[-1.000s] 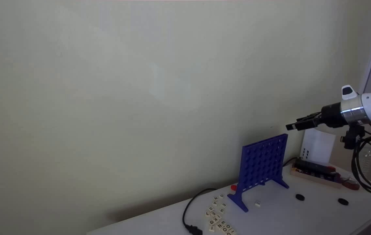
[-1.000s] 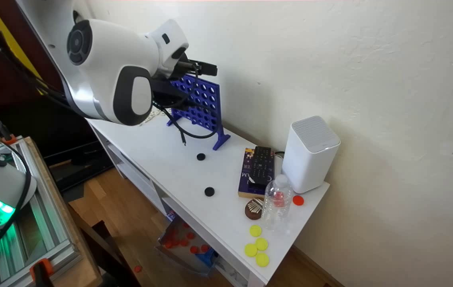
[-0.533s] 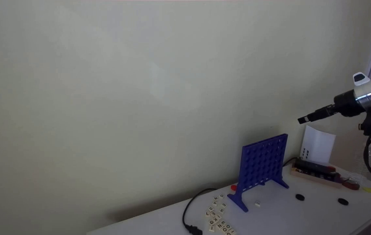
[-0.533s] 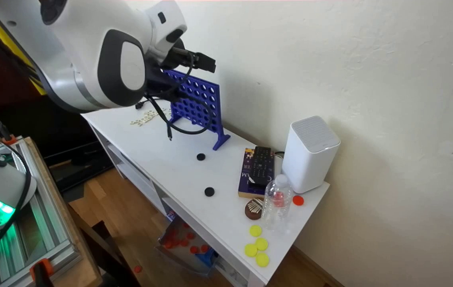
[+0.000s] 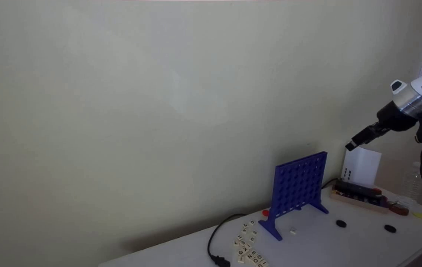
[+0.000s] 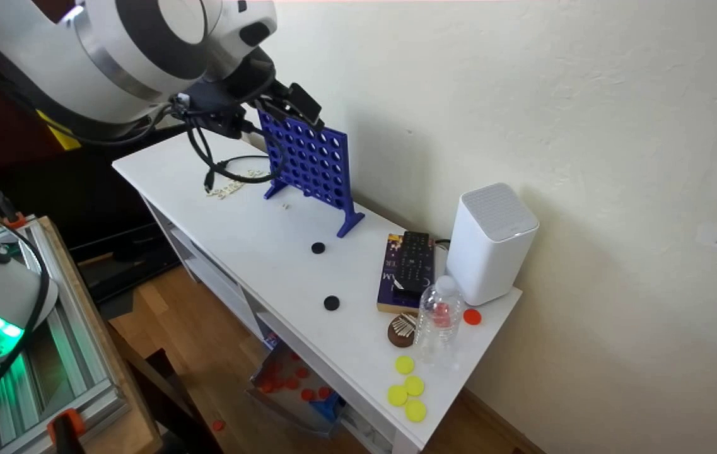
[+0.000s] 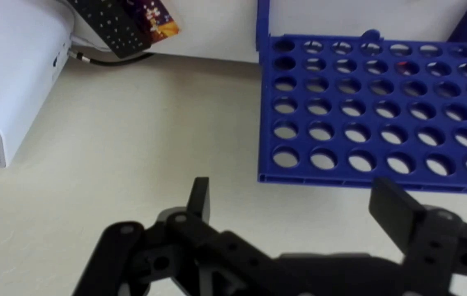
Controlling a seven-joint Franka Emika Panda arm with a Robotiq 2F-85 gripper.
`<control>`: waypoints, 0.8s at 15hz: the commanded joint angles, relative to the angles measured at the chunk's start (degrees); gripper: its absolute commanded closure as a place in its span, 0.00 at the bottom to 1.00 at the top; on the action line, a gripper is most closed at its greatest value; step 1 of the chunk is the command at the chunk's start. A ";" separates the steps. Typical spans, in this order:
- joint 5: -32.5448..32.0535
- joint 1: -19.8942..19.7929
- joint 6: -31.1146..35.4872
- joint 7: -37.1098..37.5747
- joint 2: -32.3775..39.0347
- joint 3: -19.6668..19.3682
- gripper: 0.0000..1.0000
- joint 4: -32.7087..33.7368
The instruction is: Put the left black disk in the blue board
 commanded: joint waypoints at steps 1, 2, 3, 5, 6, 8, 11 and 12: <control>-7.00 2.06 -7.85 9.39 -2.56 2.63 0.00 -3.12; -7.32 2.70 -9.41 10.73 -2.20 3.48 0.00 -3.85; -6.82 3.20 -10.60 11.20 -1.70 4.17 0.00 -4.67; 5.55 6.39 -12.50 1.03 -1.82 3.33 0.00 -9.02; 8.63 7.17 -13.33 -0.08 -1.82 3.66 0.00 -10.09; 4.32 6.15 -15.24 6.84 0.71 6.12 0.00 -7.86; 6.69 5.48 -17.60 7.56 1.33 7.34 0.00 -8.37; 7.67 5.17 -18.03 7.47 1.75 7.67 0.00 -8.35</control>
